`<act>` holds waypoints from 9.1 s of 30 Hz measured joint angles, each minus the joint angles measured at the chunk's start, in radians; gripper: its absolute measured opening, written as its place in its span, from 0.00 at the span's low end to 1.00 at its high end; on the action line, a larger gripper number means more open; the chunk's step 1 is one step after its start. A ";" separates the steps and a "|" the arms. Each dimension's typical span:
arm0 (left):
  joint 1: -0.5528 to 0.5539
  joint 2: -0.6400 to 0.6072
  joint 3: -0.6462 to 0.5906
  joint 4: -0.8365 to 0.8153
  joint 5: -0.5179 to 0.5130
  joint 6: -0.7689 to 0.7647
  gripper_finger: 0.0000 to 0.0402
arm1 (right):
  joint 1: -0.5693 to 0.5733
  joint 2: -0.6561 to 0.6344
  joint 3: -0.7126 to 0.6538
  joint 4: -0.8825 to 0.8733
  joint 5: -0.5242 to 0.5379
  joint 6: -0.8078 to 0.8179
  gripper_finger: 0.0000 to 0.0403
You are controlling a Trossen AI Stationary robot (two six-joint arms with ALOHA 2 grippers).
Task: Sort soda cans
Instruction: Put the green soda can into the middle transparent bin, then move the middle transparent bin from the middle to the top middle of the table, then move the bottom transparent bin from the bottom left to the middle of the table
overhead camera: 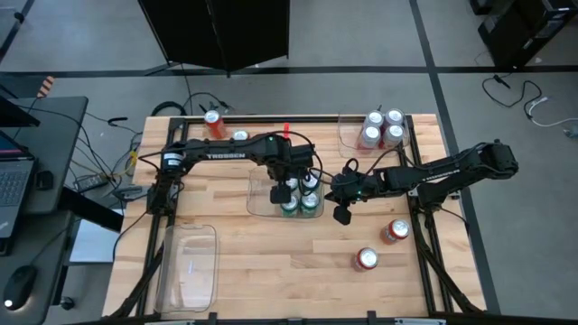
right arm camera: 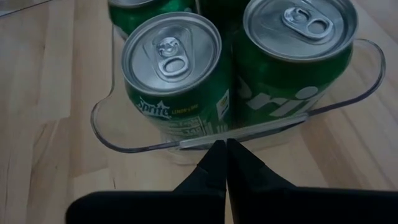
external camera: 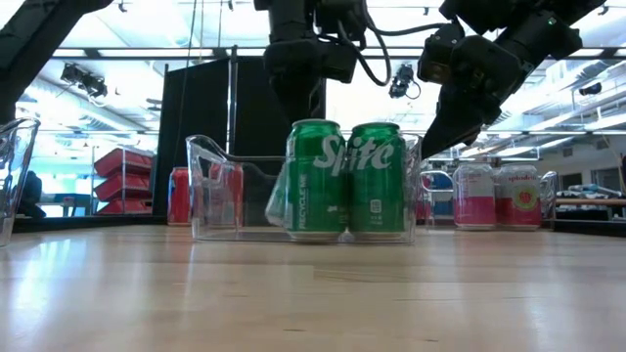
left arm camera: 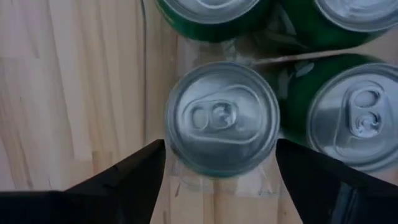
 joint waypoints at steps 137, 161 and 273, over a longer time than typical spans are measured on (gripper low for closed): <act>0.004 -0.551 -1.105 1.127 -0.288 -0.229 0.00 | -0.168 0.296 0.231 -0.205 0.376 -0.105 0.00; 0.213 -0.409 -1.105 1.434 -0.297 -0.181 0.00 | -0.297 0.296 0.230 -0.131 0.338 -0.185 0.00; -0.344 -0.474 -0.890 0.081 -0.257 -0.789 0.00 | 0.067 0.140 0.231 -0.067 0.150 -0.200 0.00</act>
